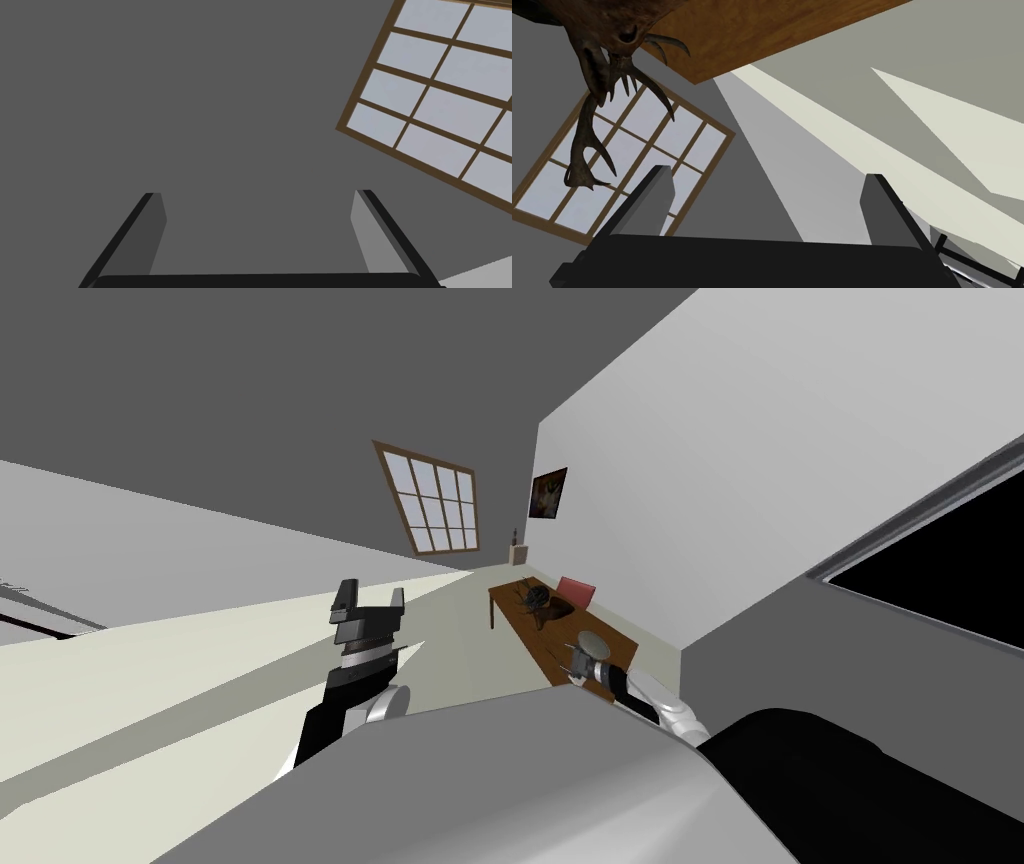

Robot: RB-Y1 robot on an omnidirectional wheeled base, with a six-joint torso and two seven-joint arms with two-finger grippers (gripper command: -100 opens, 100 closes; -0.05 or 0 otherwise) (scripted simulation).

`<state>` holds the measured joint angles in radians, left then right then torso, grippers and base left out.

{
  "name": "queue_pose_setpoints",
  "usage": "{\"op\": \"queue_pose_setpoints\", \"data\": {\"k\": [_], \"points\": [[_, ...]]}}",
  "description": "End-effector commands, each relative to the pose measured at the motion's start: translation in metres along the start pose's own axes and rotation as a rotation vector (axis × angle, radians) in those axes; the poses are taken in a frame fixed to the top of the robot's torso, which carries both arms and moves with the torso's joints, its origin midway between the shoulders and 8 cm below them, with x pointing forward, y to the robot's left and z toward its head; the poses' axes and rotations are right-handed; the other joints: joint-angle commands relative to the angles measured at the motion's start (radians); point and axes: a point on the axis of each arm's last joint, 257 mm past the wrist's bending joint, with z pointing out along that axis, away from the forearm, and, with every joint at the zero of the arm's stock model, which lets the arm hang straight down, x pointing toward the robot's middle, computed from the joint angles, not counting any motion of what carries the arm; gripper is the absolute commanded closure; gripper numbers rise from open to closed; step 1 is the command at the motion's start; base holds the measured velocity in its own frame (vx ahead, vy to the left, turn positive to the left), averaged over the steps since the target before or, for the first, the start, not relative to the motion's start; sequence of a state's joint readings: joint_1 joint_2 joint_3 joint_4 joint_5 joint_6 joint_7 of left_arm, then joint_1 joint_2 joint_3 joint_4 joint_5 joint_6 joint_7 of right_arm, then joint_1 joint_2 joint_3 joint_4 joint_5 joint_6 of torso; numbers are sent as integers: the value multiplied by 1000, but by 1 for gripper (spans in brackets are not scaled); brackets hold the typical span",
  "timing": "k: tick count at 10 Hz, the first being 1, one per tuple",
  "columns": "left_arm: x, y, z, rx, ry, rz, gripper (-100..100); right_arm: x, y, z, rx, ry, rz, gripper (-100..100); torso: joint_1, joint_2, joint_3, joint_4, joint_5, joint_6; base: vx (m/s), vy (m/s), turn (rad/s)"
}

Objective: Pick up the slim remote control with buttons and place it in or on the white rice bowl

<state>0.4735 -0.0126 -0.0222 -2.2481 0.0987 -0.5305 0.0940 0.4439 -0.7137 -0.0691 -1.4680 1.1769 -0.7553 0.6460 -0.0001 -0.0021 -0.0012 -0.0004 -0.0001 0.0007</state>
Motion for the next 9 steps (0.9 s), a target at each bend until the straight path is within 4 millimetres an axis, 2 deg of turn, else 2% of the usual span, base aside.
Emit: {"op": "queue_pose_setpoints", "data": {"k": [1,2,3,4,5,6,7,8,9], "points": [[0,0,0,0,0,0,0,28,16,-8,-52,65,-63,-100,0,0,0,0,0,0,39,-7,163],[0,0,0,0,0,0,0,37,21,-10,-70,91,-85,-100,0,-1,0,0,0,-1,37,-14,83],[0,0,0,0,0,0,0,38,22,-10,-72,94,-88,-100,-1,-1,0,0,0,0,16,-7,-12],[0,0,0,0,0,0,0,61,32,-20,-119,147,-139,-100,0,0,0,0,0,0,30,0,142],[0,0,0,0,0,0,0,68,36,-22,-132,166,-149,-100,0,0,0,0,0,-1,32,-7,71],[0,0,0,0,0,0,0,89,45,-34,-175,211,-185,-100,0,0,0,0,0,0,42,-8,126],[0,0,0,0,0,0,0,95,49,-37,-192,231,-203,-100,0,-1,0,0,0,-1,37,-10,80],[0,0,0,0,0,0,0,113,58,-48,-236,270,-240,-100,0,-1,0,0,0,0,41,-8,134],[0,0,0,0,0,0,0,119,61,-51,-254,287,-262,-100,0,-1,0,0,0,0,33,-12,70]]}}
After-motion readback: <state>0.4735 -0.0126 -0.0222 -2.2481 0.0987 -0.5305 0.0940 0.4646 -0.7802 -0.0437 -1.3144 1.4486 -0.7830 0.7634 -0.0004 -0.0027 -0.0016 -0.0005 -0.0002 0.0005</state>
